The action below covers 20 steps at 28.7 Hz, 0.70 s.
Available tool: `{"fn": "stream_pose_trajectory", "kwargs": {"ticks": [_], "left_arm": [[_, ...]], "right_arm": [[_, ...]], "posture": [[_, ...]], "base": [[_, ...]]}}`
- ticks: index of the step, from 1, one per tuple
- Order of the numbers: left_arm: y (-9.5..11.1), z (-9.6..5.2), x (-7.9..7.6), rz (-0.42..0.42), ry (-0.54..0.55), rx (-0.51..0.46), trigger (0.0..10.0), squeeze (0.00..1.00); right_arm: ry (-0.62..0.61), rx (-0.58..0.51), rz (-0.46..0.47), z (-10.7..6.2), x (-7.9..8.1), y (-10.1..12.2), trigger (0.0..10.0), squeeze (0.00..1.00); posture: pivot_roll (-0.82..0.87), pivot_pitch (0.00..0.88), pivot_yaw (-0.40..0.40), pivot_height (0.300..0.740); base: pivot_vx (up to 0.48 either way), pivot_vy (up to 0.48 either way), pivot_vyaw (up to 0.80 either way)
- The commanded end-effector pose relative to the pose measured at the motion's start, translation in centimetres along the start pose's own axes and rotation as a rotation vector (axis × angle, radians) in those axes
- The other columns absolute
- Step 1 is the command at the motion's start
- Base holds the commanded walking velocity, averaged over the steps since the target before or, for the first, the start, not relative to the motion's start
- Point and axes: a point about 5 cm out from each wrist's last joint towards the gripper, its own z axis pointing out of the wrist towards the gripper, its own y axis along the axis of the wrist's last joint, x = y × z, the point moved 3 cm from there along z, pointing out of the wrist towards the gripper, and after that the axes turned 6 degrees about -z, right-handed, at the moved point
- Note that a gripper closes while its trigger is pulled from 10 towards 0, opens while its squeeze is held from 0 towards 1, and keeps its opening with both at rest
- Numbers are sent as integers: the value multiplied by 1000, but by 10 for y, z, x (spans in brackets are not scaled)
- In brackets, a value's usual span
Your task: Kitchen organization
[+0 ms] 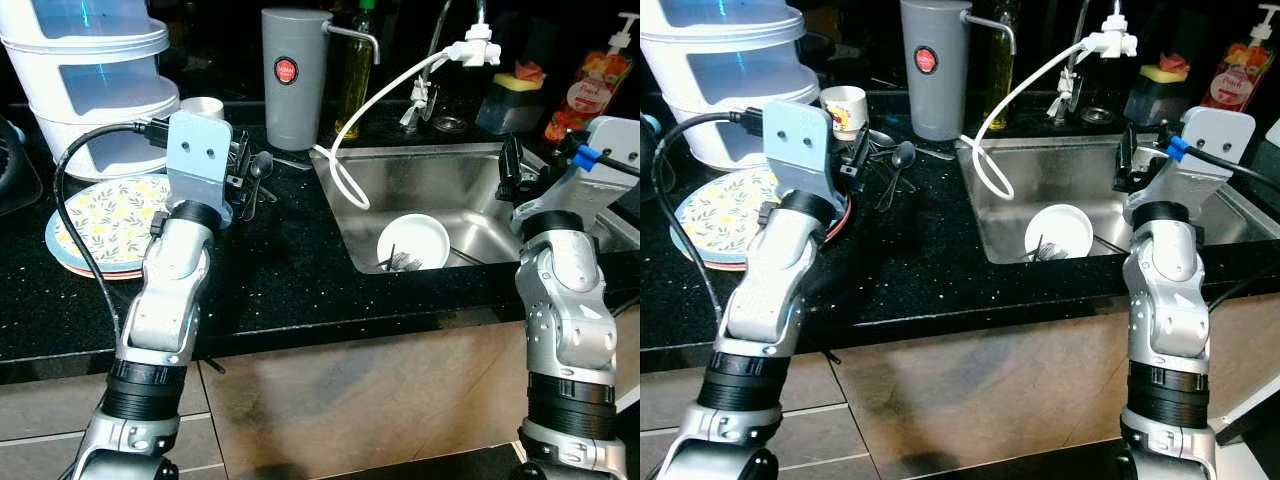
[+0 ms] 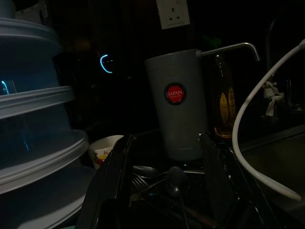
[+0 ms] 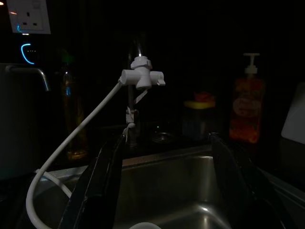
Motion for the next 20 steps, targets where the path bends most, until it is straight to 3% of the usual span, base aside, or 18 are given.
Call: {"fn": "stream_pose_trajectory", "kwargs": {"ticks": [1,15,20], "left_arm": [[-4,1,-1,-5,-7,25,10000,0],[-6,4,4,-13,26,46,10000,0],[-7,4,7,-22,47,51,10000,0]], "right_arm": [[5,6,2,-1,1,0,10000,0],[9,5,4,-1,2,-1,10000,0],[11,4,5,-2,2,-1,10000,0]], "posture": [[28,14,-27,740],[26,14,-25,740],[27,16,-26,740]], "base": [[0,-281,0],[284,-366,0],[67,-49,0]]}}
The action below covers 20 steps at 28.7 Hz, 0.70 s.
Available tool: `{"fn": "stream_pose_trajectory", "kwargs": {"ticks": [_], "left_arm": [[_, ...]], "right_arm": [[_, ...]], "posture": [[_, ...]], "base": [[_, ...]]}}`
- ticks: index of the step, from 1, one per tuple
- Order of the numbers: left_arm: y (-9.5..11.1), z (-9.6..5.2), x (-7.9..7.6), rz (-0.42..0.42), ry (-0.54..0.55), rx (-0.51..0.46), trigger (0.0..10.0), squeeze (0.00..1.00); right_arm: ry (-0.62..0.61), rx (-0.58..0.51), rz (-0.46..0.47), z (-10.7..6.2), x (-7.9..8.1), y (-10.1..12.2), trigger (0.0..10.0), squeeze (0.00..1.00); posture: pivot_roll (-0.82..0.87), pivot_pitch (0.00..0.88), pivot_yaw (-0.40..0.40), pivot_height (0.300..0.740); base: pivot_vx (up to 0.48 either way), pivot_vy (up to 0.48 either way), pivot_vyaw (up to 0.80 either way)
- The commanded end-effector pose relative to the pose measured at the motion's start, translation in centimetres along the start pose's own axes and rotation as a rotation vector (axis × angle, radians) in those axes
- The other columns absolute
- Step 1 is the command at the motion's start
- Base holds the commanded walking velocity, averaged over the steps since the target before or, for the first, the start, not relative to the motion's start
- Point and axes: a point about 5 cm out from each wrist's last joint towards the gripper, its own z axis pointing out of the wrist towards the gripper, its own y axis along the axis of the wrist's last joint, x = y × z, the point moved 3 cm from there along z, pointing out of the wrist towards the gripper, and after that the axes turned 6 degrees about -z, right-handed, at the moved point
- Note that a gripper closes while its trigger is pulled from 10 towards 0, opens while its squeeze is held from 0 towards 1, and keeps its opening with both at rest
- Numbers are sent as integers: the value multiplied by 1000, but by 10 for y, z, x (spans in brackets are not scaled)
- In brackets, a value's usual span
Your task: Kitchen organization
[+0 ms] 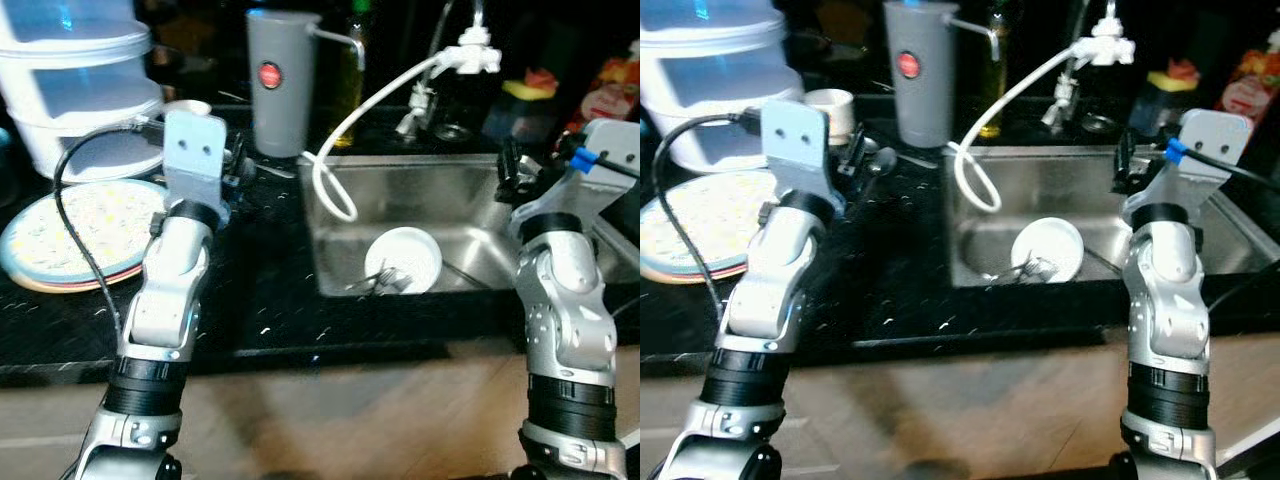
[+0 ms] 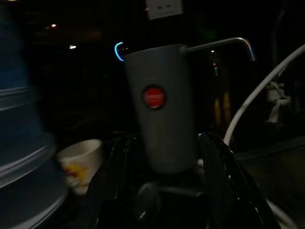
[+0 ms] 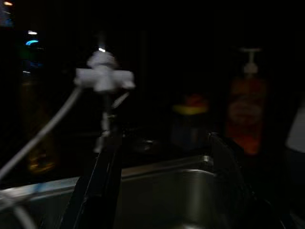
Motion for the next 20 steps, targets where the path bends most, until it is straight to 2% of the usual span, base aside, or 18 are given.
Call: {"fn": "stream_pose_trajectory", "kwargs": {"ticks": [1,20], "left_arm": [[-6,-1,5,-18,24,30,10000,0],[-2,-2,-1,-26,-9,13,10000,0]], "right_arm": [[15,5,9,-1,4,0,10000,0],[30,-3,13,-1,8,1,10000,0]], "posture": [[26,16,-26,740],[29,10,-26,740]], "base": [[0,0,0],[0,0,0]]}}
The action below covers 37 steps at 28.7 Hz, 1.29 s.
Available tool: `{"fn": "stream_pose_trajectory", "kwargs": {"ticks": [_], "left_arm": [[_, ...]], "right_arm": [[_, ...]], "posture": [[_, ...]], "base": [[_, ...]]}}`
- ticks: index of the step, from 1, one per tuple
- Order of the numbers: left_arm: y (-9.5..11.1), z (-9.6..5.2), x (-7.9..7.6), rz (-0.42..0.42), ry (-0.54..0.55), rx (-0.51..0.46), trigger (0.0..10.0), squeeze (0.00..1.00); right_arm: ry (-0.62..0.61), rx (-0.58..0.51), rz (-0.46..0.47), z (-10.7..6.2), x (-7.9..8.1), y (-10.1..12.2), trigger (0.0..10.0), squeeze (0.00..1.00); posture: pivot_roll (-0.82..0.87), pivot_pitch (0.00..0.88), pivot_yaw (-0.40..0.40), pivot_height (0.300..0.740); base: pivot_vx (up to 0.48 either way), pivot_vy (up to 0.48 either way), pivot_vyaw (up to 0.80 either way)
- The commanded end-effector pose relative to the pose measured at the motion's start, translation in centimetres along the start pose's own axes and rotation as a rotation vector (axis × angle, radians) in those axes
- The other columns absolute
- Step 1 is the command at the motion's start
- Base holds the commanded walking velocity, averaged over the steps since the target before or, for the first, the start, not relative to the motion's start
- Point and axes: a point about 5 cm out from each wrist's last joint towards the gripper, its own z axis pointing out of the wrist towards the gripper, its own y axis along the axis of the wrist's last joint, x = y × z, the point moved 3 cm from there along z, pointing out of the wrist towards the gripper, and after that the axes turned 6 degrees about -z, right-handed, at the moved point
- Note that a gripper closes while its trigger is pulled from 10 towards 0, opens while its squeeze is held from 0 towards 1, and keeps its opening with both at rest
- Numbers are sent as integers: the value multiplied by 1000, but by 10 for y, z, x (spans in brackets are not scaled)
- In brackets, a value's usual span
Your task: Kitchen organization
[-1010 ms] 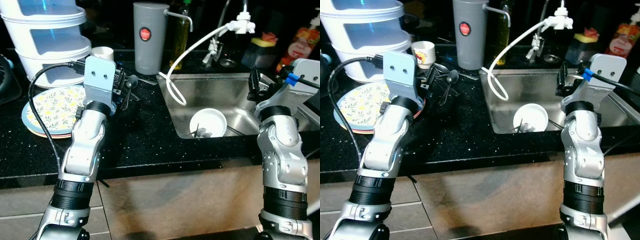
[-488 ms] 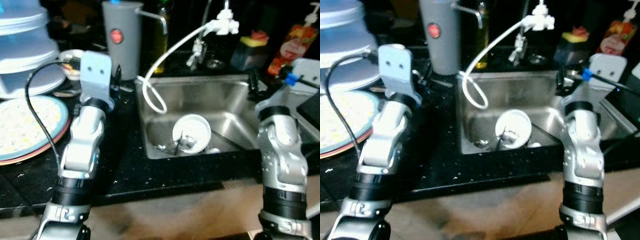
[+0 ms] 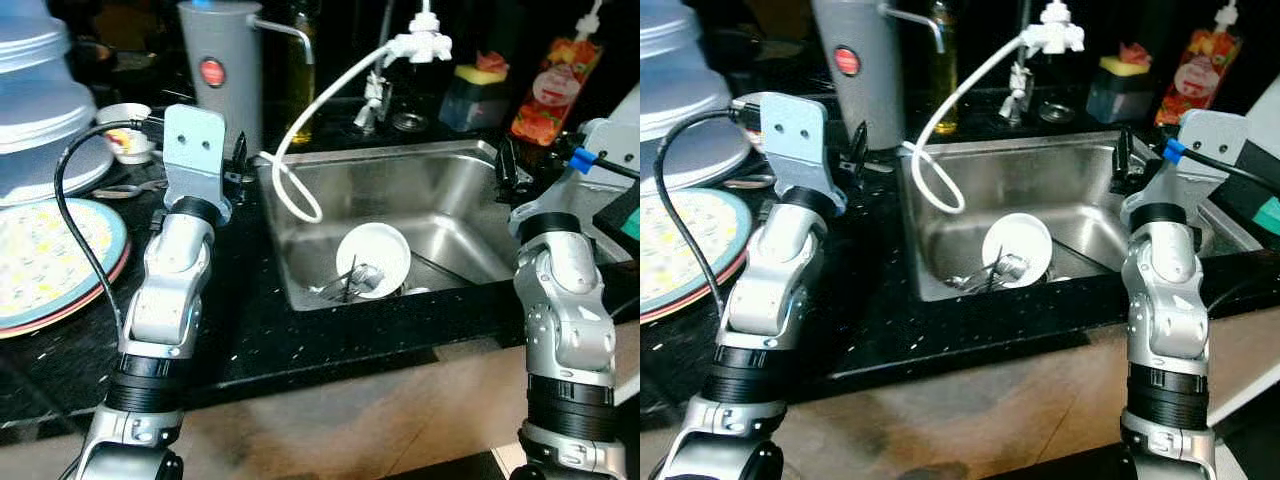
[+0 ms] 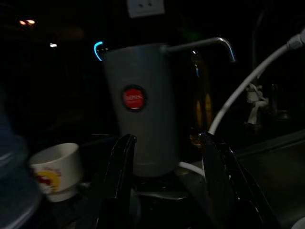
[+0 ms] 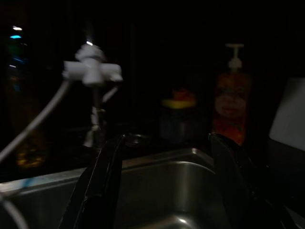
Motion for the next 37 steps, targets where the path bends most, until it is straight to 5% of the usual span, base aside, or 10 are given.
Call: {"fn": "stream_pose_trajectory", "kwargs": {"ticks": [1,18,29,37], "left_arm": [[-1,-2,-2,-3,-9,2,10000,0],[1,-1,-5,19,-27,-6,10000,0],[2,-2,-4,18,-19,-11,10000,0],[1,-3,-3,-1,-15,-7,10000,0]], "right_arm": [[9,-9,7,0,3,3,10000,0],[14,-12,6,1,3,3,10000,0],[14,-9,4,1,3,3,10000,0],[14,-7,3,0,3,2,10000,0]], "posture": [[29,10,-26,740],[30,5,-27,740],[27,10,-28,740],[27,12,-28,740]], "base": [[0,0,0],[0,0,0],[0,-480,0],[0,0,0]]}}
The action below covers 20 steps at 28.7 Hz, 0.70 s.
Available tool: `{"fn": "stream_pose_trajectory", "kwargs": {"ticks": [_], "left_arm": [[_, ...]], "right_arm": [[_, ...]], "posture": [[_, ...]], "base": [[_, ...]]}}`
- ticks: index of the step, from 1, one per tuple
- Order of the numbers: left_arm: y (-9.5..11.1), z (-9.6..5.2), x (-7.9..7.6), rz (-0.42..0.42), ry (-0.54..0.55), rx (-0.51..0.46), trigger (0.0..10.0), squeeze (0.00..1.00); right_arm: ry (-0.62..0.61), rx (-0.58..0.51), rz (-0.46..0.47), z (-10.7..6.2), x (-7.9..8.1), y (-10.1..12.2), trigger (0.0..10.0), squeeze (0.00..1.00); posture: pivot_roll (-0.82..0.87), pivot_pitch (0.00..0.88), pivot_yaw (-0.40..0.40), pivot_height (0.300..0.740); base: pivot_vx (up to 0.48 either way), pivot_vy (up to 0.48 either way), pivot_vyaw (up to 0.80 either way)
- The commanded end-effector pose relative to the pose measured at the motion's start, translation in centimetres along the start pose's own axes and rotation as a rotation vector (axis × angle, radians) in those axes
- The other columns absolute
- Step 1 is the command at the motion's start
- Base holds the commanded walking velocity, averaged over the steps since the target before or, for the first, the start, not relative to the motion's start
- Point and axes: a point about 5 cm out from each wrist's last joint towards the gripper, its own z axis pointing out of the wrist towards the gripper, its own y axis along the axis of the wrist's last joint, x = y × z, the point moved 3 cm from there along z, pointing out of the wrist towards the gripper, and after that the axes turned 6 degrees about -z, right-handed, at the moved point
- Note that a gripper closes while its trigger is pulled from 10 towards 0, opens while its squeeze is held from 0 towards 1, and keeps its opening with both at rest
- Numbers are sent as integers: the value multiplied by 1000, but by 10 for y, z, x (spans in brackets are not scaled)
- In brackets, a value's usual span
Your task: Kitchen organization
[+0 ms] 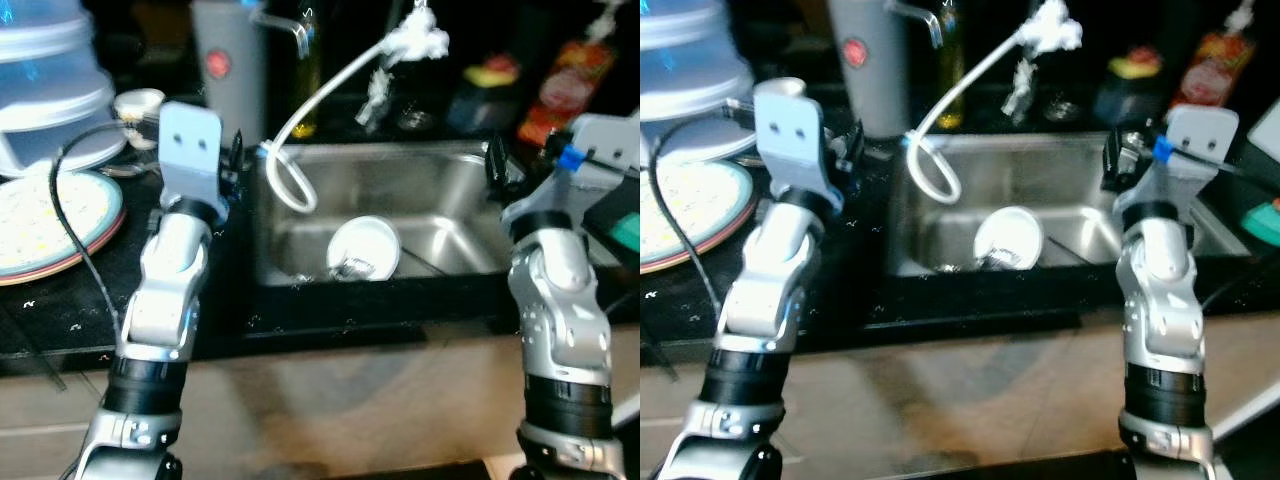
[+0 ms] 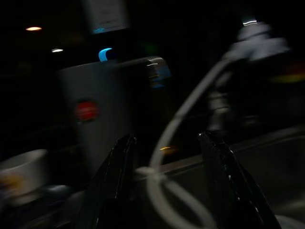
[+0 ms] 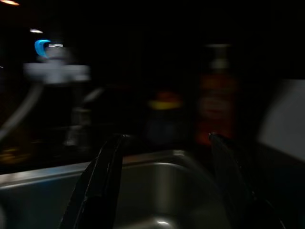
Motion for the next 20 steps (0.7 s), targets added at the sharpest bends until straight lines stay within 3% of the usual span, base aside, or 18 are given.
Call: {"fn": "stream_pose_trajectory", "kwargs": {"ticks": [1,13,15,17,18,19,20], "left_arm": [[-3,-1,1,-5,1,11,10000,0],[-8,-1,-1,-2,-10,47,10000,0],[-11,0,1,-21,5,98,10000,0],[-18,1,11,-9,48,216,10000,0],[-15,2,20,29,85,234,10000,0],[-2,2,43,138,169,208,10000,0],[-2,2,43,138,169,208,10000,0]], "right_arm": [[-3,0,7,-1,-1,1,10000,0],[-1,0,10,-2,0,1,10000,0],[4,2,7,-2,1,1,10000,0],[64,8,-7,-3,8,0,10000,0],[120,5,-29,-5,14,0,10000,0],[226,-7,-72,-10,28,0,10000,0],[226,-7,-72,-10,28,0,10000,0]], "posture": [[27,12,-28,740],[29,19,-26,740],[29,19,-26,740],[31,23,-21,740],[31,23,-21,740],[43,27,-17,740],[43,27,-17,740]], "base": [[0,0,0],[0,0,0],[0,0,0],[0,0,0],[0,0,0],[0,0,0],[0,0,0]]}}
